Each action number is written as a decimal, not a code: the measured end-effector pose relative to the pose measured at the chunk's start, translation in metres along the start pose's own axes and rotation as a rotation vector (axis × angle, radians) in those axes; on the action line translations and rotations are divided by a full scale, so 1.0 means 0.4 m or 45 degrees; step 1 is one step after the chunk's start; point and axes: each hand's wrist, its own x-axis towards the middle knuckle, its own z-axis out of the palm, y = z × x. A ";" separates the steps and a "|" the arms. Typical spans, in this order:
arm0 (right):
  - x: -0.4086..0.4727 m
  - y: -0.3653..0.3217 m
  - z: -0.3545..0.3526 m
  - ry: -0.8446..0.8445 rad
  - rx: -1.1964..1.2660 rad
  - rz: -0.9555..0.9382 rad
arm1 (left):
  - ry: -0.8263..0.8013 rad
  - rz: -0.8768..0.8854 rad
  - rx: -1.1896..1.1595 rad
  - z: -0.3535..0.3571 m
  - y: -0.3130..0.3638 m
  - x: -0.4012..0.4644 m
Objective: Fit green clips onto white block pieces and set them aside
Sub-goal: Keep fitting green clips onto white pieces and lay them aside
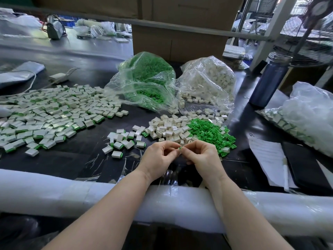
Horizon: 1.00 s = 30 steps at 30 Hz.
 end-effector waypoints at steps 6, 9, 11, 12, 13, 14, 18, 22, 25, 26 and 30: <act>-0.004 -0.004 0.001 -0.041 -0.010 -0.018 | -0.015 -0.017 -0.021 -0.004 0.005 -0.004; -0.003 -0.002 0.002 -0.023 0.023 -0.013 | -0.012 -0.008 -0.056 -0.004 0.007 -0.002; -0.001 0.000 0.004 -0.032 0.025 -0.008 | -0.026 0.012 -0.089 -0.004 0.008 -0.001; -0.001 0.001 0.005 -0.059 -0.005 -0.001 | -0.028 0.034 -0.083 -0.004 0.008 -0.001; 0.000 0.002 0.007 -0.100 -0.046 0.001 | -0.026 0.054 -0.068 -0.005 0.008 0.000; 0.000 0.002 0.008 -0.146 -0.085 -0.005 | -0.029 0.064 -0.061 -0.005 0.008 -0.001; -0.002 -0.002 0.005 -0.243 -0.135 -0.023 | -0.082 0.055 -0.107 -0.008 0.015 -0.007; -0.003 -0.004 0.004 -0.245 -0.033 0.016 | -0.098 0.063 -0.096 -0.010 0.019 -0.010; -0.004 -0.005 0.004 -0.259 -0.018 0.029 | -0.104 0.065 -0.124 -0.010 0.020 -0.011; -0.005 -0.005 0.004 -0.267 -0.019 0.034 | -0.101 0.067 -0.128 -0.010 0.020 -0.011; -0.004 -0.007 0.006 -0.282 -0.044 0.037 | -0.087 0.067 -0.135 -0.009 0.019 -0.010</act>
